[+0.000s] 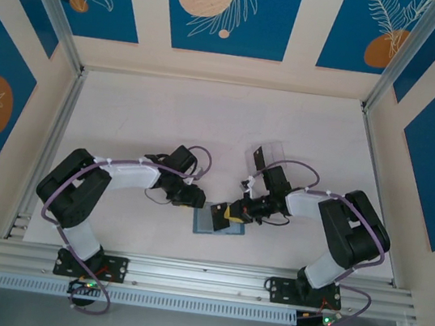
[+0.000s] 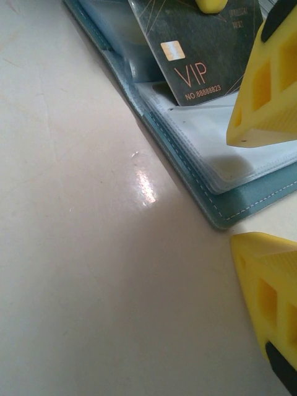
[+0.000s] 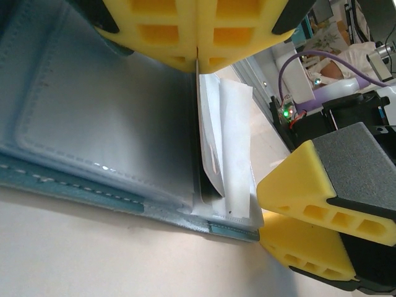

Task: Put the credit cards into the card holder
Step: Insert the credit card into the card slot.

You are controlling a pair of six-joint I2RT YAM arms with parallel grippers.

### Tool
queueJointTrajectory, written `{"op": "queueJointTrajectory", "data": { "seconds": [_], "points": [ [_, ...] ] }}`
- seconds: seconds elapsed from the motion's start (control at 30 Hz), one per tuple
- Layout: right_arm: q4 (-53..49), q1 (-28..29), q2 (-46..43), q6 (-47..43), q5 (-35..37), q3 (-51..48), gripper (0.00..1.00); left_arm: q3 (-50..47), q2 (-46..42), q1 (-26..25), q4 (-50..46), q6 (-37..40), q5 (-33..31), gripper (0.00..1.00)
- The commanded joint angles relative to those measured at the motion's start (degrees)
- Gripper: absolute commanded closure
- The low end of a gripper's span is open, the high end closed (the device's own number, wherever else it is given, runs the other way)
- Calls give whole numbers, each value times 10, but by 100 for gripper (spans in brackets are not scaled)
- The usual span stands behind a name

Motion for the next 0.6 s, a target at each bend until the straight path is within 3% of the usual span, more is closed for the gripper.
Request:
{"op": "queueJointTrajectory", "data": {
  "seconds": [0.0,0.57],
  "points": [
    [-6,2,11,8,-7,1,100,-20,31,-9,12,10,6,57],
    [59,34,40,76,37,5,100,-41,33,-28,31,-5,8,60]
  ]
}}
